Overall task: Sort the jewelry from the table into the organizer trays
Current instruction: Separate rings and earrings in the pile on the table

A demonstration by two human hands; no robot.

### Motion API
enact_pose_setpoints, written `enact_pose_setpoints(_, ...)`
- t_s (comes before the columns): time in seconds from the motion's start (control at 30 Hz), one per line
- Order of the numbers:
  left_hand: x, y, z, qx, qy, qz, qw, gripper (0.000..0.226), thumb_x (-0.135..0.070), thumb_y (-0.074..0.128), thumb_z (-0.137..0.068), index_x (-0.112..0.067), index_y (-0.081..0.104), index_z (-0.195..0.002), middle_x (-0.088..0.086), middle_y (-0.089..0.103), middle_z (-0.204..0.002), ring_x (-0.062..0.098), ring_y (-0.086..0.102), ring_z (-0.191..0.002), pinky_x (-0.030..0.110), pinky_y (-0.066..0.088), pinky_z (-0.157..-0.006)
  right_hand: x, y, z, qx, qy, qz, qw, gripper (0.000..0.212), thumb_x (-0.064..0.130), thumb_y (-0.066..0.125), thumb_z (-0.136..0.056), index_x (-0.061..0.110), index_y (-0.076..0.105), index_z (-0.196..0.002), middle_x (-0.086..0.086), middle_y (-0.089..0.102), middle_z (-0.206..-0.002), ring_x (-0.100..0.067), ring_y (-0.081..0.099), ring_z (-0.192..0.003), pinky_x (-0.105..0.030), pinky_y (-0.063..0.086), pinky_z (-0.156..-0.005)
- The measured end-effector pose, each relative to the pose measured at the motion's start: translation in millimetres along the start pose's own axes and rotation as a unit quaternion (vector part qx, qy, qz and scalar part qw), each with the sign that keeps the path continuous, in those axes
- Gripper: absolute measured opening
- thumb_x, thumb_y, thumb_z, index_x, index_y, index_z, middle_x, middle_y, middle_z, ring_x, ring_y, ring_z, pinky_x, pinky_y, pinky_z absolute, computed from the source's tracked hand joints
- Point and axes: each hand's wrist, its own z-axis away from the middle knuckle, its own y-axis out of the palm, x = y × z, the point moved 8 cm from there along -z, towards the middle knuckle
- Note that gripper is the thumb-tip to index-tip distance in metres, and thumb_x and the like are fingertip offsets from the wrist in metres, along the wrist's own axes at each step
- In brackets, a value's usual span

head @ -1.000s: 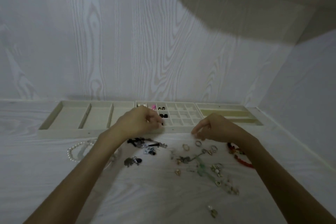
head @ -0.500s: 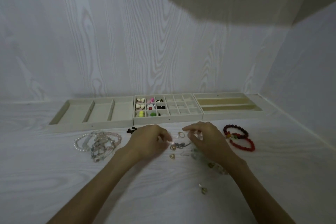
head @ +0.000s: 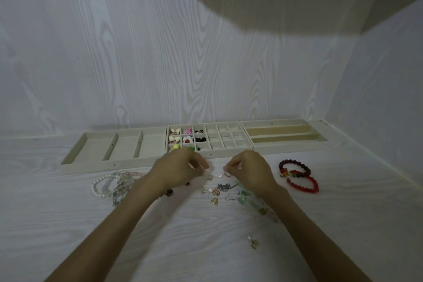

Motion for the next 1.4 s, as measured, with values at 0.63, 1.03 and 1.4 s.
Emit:
enact_pose_setpoints(0.63, -3, 6, 8, 0.020, 0.037, 0.139, 0.989, 0.020, -0.005, 0.061, -0.089, -0.021, 0.068, -0.098, 0.001, 0.070, -0.105, 0.010, 0.065, -0.095, 0.020, 0.054, -0.083, -42, -47, 0, -0.029, 0.048, -0.052, 0.997, 0.011, 0.027, 0.069, -0.084, 0.021, 0.077, -0.088, 0.006, 0.074, -0.091, -0.003, 0.064, -0.082, -0.016, 0.048, -0.071)
enact_pose_setpoints(1.03, 0, 27, 10, 0.086, 0.048, -0.005, 0.995, 0.029, -0.035, 0.074, -0.078, -0.040, 0.067, -0.105, -0.025, 0.062, -0.093, -0.007, 0.057, -0.077, 0.021, 0.051, -0.081, -42, -47, -14, -0.010, 0.011, 0.182, 0.983, 0.018, 0.030, 0.061, -0.088, 0.021, 0.076, -0.093, 0.002, 0.073, -0.094, -0.018, 0.065, -0.088, -0.022, 0.039, -0.067)
enact_pose_setpoints(1.4, 14, 23, 4, 0.022, 0.020, 0.021, 0.999, 0.016, -0.027, 0.074, -0.079, -0.042, 0.071, -0.075, -0.022, 0.069, -0.075, -0.008, 0.061, -0.074, 0.029, 0.055, -0.078, -50, -76, 28, 0.054, 0.005, 0.051, 0.997, 0.013, 0.021, 0.063, -0.086, 0.027, 0.074, -0.090, 0.014, 0.065, -0.073, 0.007, 0.055, -0.062, -0.022, 0.044, -0.062)
